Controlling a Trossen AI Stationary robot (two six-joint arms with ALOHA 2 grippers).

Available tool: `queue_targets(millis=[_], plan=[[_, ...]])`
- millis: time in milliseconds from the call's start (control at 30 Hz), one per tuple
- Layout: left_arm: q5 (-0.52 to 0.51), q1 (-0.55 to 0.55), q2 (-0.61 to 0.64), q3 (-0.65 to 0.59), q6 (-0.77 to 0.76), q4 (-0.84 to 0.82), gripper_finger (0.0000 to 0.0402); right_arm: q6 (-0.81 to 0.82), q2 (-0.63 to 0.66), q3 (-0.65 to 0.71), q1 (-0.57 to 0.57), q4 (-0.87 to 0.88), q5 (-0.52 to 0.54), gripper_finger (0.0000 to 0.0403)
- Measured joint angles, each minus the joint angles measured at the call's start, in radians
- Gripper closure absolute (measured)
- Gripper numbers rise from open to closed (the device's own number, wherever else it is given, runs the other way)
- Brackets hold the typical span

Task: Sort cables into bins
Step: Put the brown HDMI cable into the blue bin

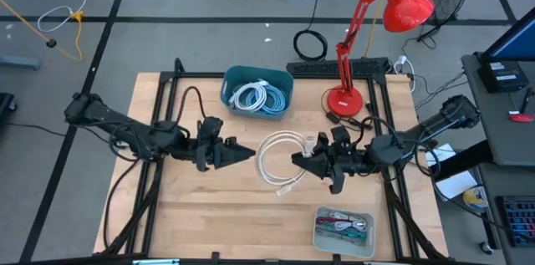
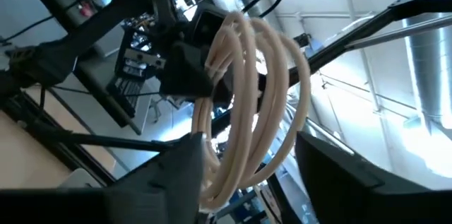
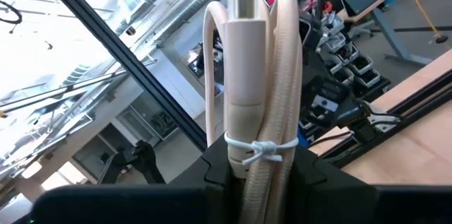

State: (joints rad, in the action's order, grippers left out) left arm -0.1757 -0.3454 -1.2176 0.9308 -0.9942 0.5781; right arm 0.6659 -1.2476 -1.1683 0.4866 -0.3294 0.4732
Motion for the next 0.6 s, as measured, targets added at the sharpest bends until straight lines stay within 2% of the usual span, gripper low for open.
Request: queue_targets(millis=[167,400,600], plan=[[-0.005,0.0,-0.021,0.007,0.001,0.024,0.014,0.002,-0.008,0.0,-0.01,-0.002,0.0,0.0349],[0.002,0.005,-0.064,0.026,-0.004,0.038,0.0135,0.027,-0.021,0.0,-0.051,0.004,0.002,0.0348],[0.054,0.008,-0.16,0.184,0.047,-0.004,0.0135,0.063,-0.043,-0.001,-0.09,0.001,-0.008,0.0348]])
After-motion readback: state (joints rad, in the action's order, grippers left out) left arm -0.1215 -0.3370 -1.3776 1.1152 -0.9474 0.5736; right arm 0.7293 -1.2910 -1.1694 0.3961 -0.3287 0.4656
